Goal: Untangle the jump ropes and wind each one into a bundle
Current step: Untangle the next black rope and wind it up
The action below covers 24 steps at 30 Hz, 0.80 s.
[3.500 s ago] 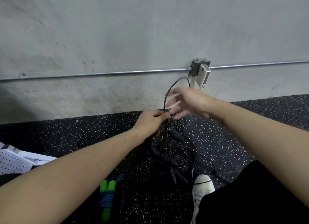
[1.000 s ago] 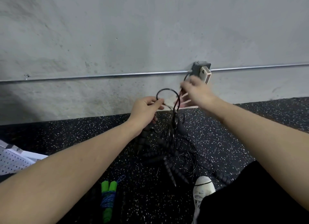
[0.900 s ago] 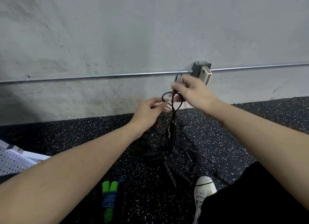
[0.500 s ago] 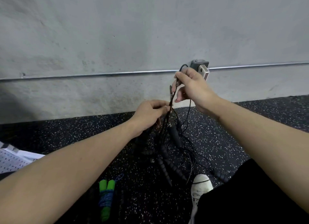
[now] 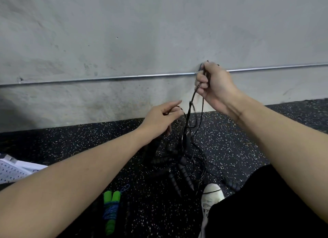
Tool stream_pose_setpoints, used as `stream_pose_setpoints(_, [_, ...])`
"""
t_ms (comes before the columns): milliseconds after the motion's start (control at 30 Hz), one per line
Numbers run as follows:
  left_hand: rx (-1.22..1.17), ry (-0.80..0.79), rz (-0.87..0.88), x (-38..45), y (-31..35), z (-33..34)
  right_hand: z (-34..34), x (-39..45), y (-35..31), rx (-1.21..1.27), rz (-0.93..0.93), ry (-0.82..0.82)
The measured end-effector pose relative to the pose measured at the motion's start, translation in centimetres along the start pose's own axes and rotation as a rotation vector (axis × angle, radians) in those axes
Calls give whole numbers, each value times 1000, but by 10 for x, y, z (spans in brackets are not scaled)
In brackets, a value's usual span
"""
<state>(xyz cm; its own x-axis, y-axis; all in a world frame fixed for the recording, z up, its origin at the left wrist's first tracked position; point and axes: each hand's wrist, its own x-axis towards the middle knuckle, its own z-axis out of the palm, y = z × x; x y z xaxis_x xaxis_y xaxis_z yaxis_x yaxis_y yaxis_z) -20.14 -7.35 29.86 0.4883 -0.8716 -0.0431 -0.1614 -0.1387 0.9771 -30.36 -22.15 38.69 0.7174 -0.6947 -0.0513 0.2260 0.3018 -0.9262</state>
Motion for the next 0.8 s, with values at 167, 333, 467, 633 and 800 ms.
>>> stream_pose_setpoints(167, [-64,-49,-62,-2,9,20,7,-6,-6,224,41,-48])
stream_pose_setpoints(333, [-116,-38,-117,-2,5,11,-22,1,-2,123,158,136])
stream_pose_setpoints(467, [-271,61,-191,-2,8,10,-31,-12,9,-529,385,-13])
stream_pose_setpoints(633, [-391,108,-206,0,19,9,-20,-22,22,-844,302,-303])
stream_pose_setpoints(800, [-464,151,-209,2,20,11,-8,-21,37,-953,75,-339])
